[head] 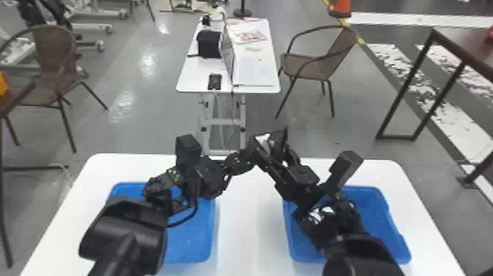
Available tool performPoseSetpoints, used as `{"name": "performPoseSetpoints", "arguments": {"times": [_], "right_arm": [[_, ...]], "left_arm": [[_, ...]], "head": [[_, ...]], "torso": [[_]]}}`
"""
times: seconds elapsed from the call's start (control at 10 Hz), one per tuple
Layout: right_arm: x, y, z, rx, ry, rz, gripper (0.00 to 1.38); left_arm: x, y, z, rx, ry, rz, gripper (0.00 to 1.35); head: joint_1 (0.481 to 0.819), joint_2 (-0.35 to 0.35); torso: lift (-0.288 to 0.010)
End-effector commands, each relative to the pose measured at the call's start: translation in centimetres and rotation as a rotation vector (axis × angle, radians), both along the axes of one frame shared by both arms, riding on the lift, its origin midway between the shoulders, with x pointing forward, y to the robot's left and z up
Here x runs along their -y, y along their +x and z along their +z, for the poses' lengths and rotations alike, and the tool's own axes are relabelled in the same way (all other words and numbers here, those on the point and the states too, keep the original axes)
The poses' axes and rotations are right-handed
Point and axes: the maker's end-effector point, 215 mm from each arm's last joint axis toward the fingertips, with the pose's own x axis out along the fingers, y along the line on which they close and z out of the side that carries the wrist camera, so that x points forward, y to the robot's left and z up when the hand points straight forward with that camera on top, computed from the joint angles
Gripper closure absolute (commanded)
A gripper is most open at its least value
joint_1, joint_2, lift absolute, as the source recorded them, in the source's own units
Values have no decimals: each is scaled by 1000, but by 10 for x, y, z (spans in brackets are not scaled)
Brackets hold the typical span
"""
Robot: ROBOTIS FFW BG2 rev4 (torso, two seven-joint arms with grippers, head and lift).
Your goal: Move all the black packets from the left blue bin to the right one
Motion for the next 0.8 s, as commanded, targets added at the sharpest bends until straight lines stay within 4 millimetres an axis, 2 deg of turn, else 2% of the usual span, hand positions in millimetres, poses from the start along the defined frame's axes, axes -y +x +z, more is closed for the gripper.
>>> {"name": "performPoseSetpoints", "arguments": {"times": [0.0, 0.1, 0.2, 0.5, 0.6, 0.7], "right_arm": [[8, 8, 5, 10, -35, -46, 1038], [18, 10, 8, 23, -32, -94, 1273], [27, 9, 8, 33, -30, -130, 1276], [32, 7, 3, 23, 3, -146, 1276], [37, 8, 1, 20, 15, -157, 1276], [59, 12, -4, 11, 15, -196, 1276]], "left_arm": [[6, -3, 2, -11, -23, -10, 1208], [8, -4, 1, -17, -32, -10, 1208], [7, -4, 1, -19, -39, -6, 1207], [8, -4, 6, -15, -60, -1, 1207], [4, -4, 3, -21, -67, 10, 1122], [-9, -3, -4, -39, -78, 43, 688]], "head": [[695, -54], [695, -64], [695, -76], [695, -92], [695, -93], [695, -96]], "torso": [[0], [0], [0], [0], [0], [0]]}}
